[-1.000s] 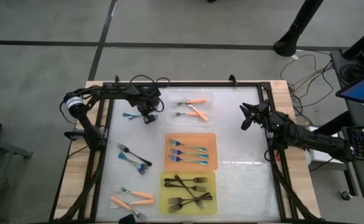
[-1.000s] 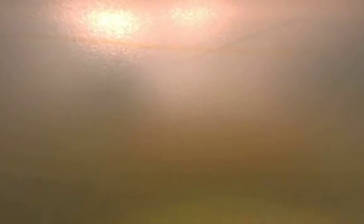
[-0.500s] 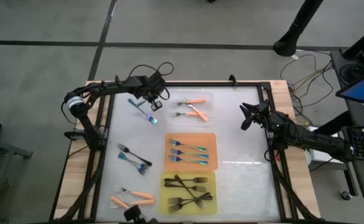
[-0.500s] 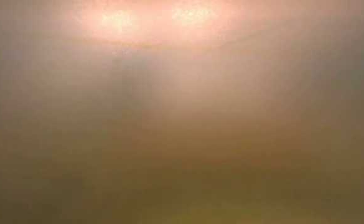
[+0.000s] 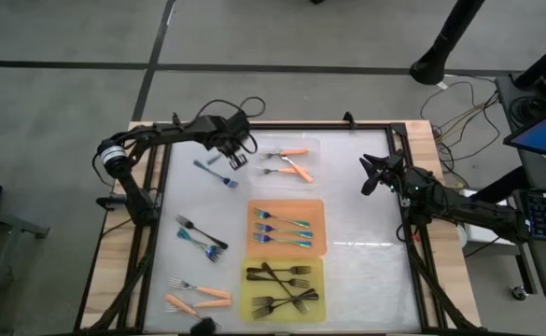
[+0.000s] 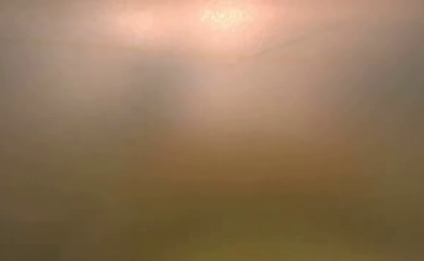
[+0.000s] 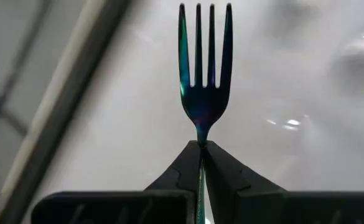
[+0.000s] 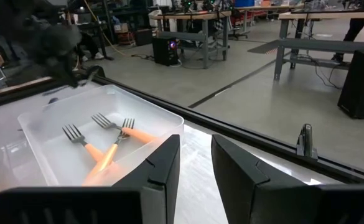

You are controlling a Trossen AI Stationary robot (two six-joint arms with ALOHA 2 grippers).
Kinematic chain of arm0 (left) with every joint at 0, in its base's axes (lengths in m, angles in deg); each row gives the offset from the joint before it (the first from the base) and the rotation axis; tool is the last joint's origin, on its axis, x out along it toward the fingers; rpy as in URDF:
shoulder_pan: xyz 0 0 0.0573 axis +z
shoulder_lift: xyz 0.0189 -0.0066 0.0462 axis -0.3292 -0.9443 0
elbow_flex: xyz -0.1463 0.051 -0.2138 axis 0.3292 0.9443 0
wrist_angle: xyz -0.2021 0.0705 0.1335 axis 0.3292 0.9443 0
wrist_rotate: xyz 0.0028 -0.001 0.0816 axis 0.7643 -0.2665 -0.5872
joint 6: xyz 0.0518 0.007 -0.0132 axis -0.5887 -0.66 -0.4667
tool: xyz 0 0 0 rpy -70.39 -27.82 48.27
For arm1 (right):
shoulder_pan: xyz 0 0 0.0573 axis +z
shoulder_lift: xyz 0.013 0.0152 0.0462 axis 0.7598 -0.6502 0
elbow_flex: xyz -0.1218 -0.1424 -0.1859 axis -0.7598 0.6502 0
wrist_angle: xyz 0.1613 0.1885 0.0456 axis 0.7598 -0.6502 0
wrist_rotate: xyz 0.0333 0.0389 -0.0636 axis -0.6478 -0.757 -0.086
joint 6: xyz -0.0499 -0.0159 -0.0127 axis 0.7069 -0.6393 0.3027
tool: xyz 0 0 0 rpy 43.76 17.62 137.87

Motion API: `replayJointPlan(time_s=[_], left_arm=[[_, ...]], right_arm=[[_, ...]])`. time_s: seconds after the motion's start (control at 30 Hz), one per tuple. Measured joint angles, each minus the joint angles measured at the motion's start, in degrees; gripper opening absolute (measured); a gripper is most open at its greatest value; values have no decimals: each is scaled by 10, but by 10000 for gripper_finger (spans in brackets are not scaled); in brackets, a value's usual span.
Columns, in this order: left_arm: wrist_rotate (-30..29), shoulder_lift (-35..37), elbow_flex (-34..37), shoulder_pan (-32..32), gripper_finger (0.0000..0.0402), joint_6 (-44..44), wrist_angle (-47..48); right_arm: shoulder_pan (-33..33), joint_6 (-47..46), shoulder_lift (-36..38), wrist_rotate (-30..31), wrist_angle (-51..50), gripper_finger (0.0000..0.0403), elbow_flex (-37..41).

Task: Sort silverware by color (type)
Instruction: Put the blue fork into the orange bin

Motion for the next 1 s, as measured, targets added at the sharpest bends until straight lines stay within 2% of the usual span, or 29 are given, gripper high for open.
replayJointPlan(time_s=[0.1, 0.27, 0.47, 0.67, 0.8, 1.0], left_arm=[[12, 0, -29, -39, 0, -10, 31], [-7, 0, -93, -114, 0, -6, 74], [-7, -3, -149, -219, 0, 14, 51], [13, -10, -160, -312, 0, 34, 9], [22, -18, -155, -344, 0, 46, -10], [56, -43, -146, -347, 0, 98, -41]], right_arm=[[0, 0, 0, 0, 0, 84, 0], [0, 0, 0, 0, 0, 84, 0], [0, 0, 0, 0, 0, 84, 0], [0, 0, 0, 0, 0, 84, 0], [0, 0, 0, 0, 0, 84, 0], [0, 0, 0, 0, 0, 84, 0]])
